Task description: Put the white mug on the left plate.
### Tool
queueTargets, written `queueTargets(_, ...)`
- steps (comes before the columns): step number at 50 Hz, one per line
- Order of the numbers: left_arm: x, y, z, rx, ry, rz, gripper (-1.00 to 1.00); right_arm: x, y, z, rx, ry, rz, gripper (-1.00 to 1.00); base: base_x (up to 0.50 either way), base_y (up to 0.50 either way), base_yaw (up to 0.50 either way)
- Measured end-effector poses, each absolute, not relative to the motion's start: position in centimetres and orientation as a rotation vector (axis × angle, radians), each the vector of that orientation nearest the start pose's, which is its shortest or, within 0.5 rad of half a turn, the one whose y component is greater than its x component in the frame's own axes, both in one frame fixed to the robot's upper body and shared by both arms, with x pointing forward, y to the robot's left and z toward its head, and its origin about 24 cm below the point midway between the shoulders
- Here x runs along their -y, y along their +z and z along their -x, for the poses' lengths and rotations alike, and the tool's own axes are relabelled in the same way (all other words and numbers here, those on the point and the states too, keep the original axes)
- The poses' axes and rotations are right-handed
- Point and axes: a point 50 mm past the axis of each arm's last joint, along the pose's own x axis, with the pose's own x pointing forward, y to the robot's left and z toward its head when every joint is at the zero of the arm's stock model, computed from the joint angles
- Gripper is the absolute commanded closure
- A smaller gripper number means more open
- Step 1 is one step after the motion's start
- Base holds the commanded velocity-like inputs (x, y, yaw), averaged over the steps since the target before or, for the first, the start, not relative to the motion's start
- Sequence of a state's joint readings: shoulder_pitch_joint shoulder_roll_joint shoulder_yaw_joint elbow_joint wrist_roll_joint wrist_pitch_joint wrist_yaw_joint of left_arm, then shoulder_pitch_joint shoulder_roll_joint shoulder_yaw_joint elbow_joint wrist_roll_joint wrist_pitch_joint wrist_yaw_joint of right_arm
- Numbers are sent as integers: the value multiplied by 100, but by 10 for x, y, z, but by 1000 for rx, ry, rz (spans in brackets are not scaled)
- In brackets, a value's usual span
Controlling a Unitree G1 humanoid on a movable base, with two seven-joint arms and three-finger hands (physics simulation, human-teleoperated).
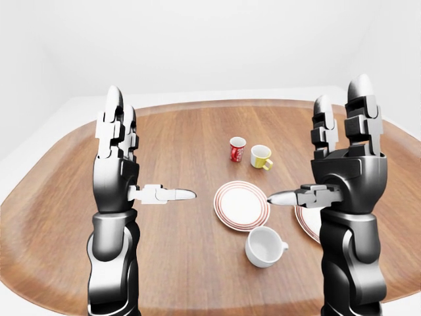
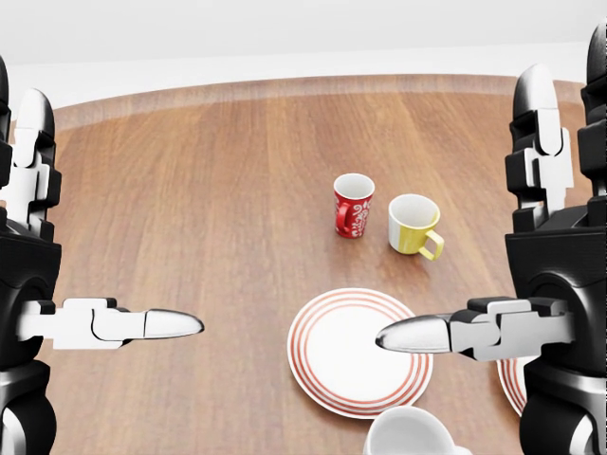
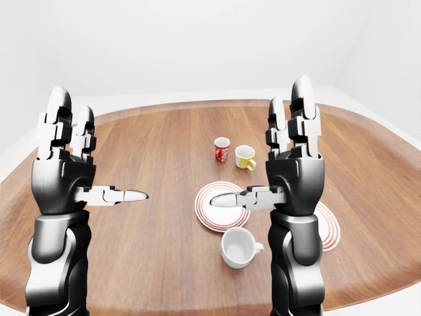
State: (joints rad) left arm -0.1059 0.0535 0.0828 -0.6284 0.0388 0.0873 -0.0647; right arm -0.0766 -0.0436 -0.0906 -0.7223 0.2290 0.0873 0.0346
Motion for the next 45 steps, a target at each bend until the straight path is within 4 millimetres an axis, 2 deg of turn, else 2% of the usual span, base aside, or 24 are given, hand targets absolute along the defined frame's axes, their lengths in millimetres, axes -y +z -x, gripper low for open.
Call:
queueTargets(13,-160,197,-226,642,-6,-121,-100,156,197,-218,653,73,-106,-100,0,0,0)
queueTargets(23,-160,197,-226,640,-9,-122,-100,137,179,-226,559,126,-32,-100,0,0,0)
queueTargets(32,-159,197,-226,640,-11,-122,-100,119,183,-234,576,194,-14,-100,0,0,0)
queueTargets(45,-158,196,-227,636,-14,-125,-100,106,190,-262,575,251,26,-100,0,0,0)
